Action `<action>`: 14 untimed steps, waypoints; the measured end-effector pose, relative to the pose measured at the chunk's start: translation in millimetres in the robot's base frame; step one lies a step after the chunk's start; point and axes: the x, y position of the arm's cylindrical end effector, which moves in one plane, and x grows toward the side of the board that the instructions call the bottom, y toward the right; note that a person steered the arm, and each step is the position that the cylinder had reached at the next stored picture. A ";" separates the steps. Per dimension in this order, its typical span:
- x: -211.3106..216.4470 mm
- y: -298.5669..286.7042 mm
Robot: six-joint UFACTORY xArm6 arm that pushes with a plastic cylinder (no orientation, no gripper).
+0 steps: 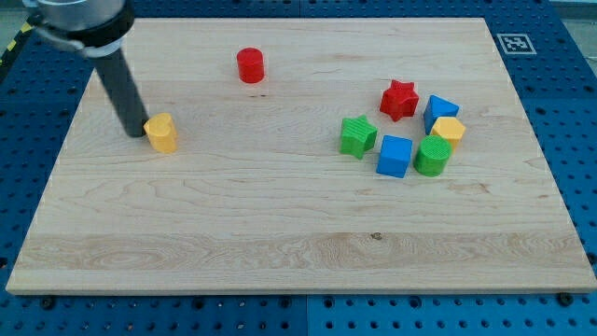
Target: Move the yellow heart towards green star
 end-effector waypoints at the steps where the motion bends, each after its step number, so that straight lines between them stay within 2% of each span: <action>1: 9.2 -10.0; 3: 13.5 62.5; 5: -54.7 65.7; 7: -1.5 80.7; 9: -45.1 115.1; 10: -30.6 118.6; 11: -38.4 141.3; 12: -61.4 165.4; 14: -94.8 170.5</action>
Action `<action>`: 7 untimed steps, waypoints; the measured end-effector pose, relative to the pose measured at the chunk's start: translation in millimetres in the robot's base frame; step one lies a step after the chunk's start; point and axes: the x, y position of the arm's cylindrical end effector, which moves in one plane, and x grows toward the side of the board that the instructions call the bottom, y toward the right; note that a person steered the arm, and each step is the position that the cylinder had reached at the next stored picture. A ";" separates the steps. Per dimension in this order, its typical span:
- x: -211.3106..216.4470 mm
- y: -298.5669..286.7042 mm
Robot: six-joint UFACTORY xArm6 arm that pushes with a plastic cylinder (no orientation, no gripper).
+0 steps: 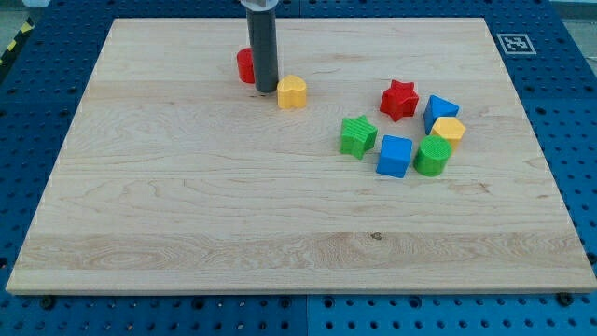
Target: Move the yellow heart towards green star
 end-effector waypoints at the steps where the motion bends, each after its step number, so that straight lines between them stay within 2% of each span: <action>1: -1.2 9.1; 2: 23.7 8.6; 7: 43.8 76.7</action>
